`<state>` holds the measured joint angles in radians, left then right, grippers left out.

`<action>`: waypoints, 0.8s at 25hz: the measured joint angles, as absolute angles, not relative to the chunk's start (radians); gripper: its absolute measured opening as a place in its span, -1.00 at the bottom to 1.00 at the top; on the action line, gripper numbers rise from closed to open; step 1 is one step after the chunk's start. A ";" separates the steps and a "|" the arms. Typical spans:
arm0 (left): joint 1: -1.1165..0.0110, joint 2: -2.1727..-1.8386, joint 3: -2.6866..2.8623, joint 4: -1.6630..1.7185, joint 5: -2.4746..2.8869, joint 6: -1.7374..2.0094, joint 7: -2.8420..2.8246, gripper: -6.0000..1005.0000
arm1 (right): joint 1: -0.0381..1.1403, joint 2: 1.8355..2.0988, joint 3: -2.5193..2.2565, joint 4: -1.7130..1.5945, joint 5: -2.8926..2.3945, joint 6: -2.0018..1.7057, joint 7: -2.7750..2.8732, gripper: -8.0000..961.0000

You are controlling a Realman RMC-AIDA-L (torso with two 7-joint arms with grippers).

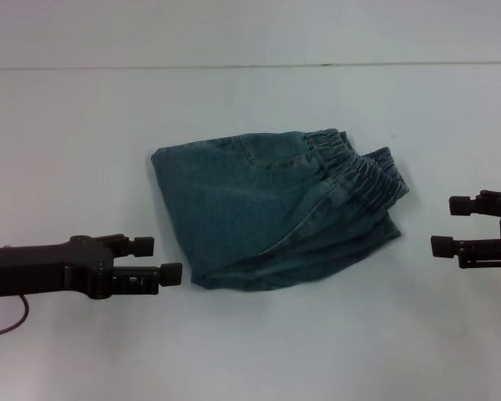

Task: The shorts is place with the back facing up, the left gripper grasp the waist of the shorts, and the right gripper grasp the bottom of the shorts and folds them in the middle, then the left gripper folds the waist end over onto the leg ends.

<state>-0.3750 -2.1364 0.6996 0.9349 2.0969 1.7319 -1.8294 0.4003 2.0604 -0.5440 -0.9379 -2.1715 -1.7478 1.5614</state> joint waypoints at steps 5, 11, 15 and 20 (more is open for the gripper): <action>-0.378 -2.137 0.703 0.929 2.097 1.732 -1.830 0.89 | 0.400 2.060 -0.544 -0.934 -2.172 -1.733 1.559 0.93; -0.379 -2.138 0.705 0.928 2.098 1.730 -1.830 0.89 | 0.403 2.063 -0.550 -0.934 -2.173 -1.730 1.560 0.93; -0.379 -2.138 0.706 0.928 2.099 1.730 -1.830 0.89 | 0.406 2.068 -0.553 -0.934 -2.176 -1.725 1.560 0.93; -0.380 -2.140 0.706 0.928 2.099 1.730 -1.830 0.89 | 0.409 2.071 -0.555 -0.935 -2.179 -1.724 1.560 0.93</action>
<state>-0.3795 -2.1399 0.7057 0.9280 2.0985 1.7296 -1.8300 0.4091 2.0708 -0.5547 -0.9347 -2.1791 -1.7236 1.5598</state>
